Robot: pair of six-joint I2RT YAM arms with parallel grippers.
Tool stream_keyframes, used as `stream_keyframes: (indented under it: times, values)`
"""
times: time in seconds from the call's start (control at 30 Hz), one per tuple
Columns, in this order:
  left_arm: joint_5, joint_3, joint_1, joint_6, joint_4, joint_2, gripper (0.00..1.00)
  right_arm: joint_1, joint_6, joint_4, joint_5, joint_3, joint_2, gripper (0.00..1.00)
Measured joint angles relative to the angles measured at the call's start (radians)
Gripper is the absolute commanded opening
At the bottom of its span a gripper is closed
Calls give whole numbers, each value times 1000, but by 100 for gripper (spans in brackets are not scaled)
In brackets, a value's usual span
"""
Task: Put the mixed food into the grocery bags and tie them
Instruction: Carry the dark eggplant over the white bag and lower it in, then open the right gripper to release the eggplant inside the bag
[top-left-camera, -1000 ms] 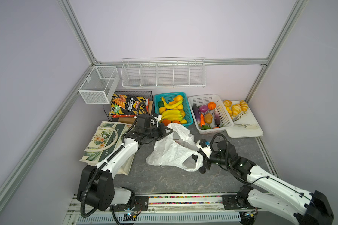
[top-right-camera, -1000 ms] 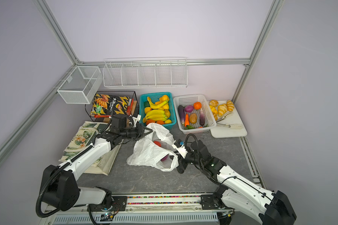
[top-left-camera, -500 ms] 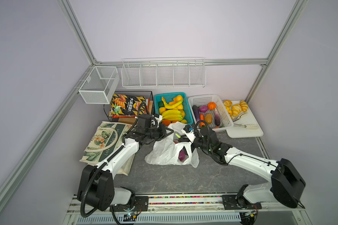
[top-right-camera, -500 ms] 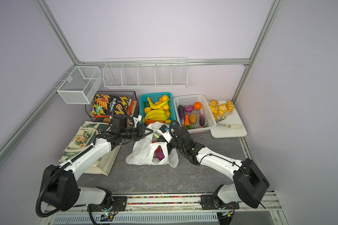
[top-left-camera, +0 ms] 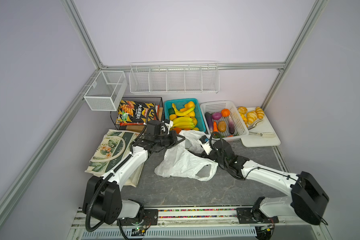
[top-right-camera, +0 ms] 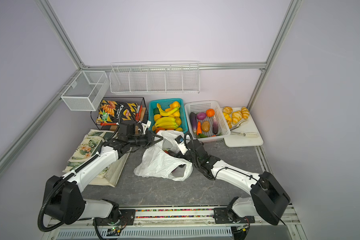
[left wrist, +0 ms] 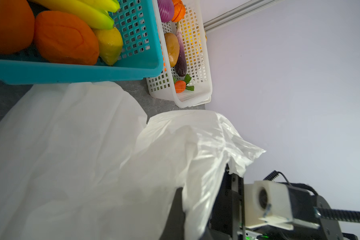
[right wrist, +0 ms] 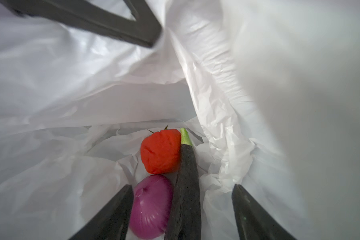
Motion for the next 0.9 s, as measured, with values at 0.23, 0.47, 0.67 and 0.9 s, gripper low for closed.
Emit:
stream_keyframes:
  times: [0.23,0.47,0.67,0.9]
  values:
    - [5,8,0,5,1,17,0,0,-6,-237,-82,-20,-277,82]
    - [12,14,0,8,1,23,0,0,-11,-356,-72,-44,-392,87]
    - [11,19,1,7,2,26,0,0,0,-356,-198,-21,-330,86]
    - [6,24,1,3,2,34,0,0,15,-413,-280,-13,-362,86]
